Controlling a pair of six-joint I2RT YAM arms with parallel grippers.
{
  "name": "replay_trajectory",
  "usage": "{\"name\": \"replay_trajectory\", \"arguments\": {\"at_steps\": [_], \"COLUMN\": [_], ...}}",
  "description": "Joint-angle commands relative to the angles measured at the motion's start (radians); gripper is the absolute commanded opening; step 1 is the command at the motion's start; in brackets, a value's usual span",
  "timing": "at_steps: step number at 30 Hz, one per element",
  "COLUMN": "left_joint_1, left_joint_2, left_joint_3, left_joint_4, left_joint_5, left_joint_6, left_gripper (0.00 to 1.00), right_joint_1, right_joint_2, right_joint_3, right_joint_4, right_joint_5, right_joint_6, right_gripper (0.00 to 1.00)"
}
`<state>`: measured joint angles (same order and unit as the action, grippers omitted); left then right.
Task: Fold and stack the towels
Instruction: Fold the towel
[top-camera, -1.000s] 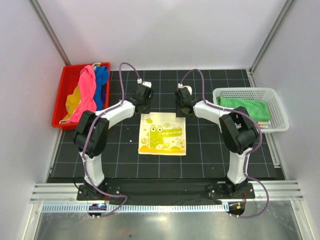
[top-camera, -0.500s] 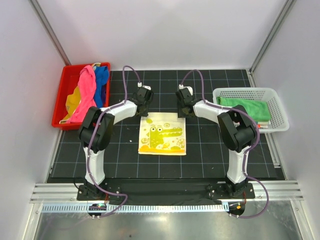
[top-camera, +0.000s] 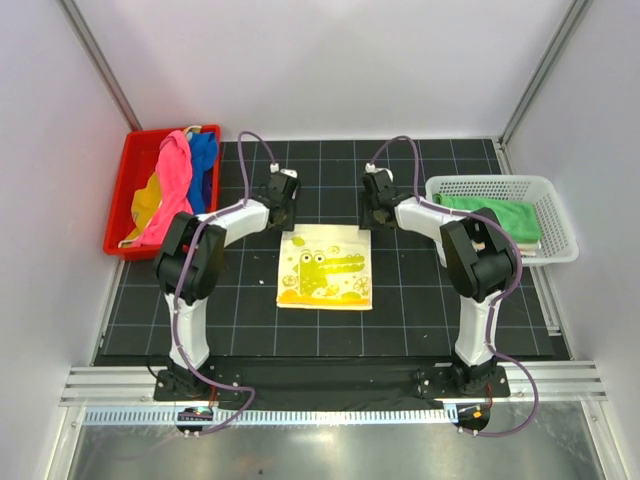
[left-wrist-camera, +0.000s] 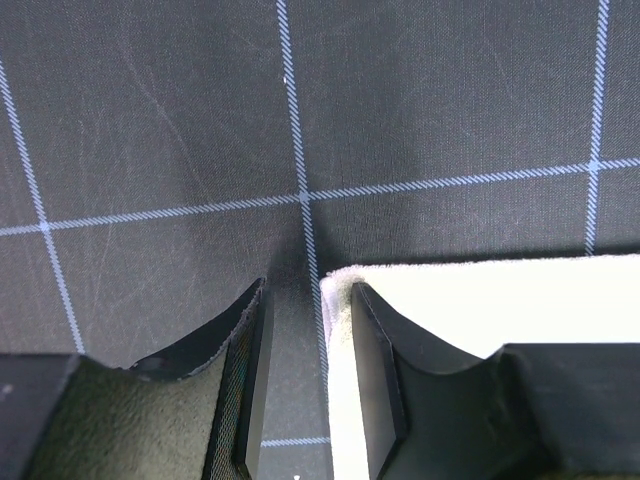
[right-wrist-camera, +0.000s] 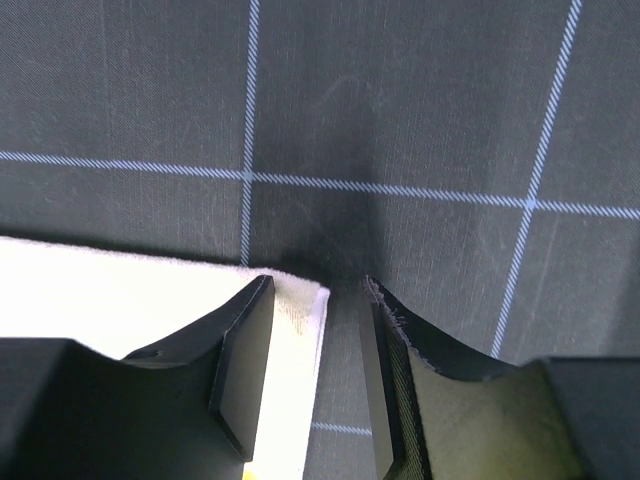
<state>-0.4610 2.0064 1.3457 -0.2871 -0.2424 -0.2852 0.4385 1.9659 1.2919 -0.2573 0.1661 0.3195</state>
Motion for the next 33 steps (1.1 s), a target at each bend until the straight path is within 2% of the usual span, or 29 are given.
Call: {"name": "replay_trajectory", "arguments": {"at_steps": [1,3,11,18,22,30,33], "left_joint_1": [0.015,0.022,0.039,0.045,0.047,0.048,0.048], "left_joint_2": [-0.005,-0.006,-0.017,-0.014,-0.032,-0.066,-0.080], "left_joint_3": [-0.025,-0.040,-0.117,-0.146,-0.171,-0.224,-0.238], "left_joint_4": [0.052,0.069,0.146,0.193,0.230,0.272,0.282], "left_joint_5": [0.038,0.054,0.129,0.163,0.172,0.169,0.153], "left_joint_6": [-0.019,-0.026,-0.066,-0.097,-0.117,-0.146,-0.155], "left_gripper": [0.41,0.40,0.38,0.33,0.32,0.25,0.25], "right_joint_1": [-0.009,-0.009,-0.009,-0.009,-0.012,-0.014,-0.015], "right_joint_2": [0.013,0.016,0.004,0.008,0.007,0.048,0.082], "right_joint_3": [-0.012,-0.017,-0.059,-0.057,-0.049,0.042,0.090], "right_joint_4": [0.055,0.058,0.072,0.069,0.058,0.044,0.027], "right_joint_5": [-0.062,-0.069,-0.096,-0.094,-0.088,-0.102,-0.108], "right_joint_6": [0.000,0.004,0.023,0.027,0.021,-0.014,-0.033], "right_gripper": [0.45,0.41,0.38,0.27,0.26,0.16,0.13]}}
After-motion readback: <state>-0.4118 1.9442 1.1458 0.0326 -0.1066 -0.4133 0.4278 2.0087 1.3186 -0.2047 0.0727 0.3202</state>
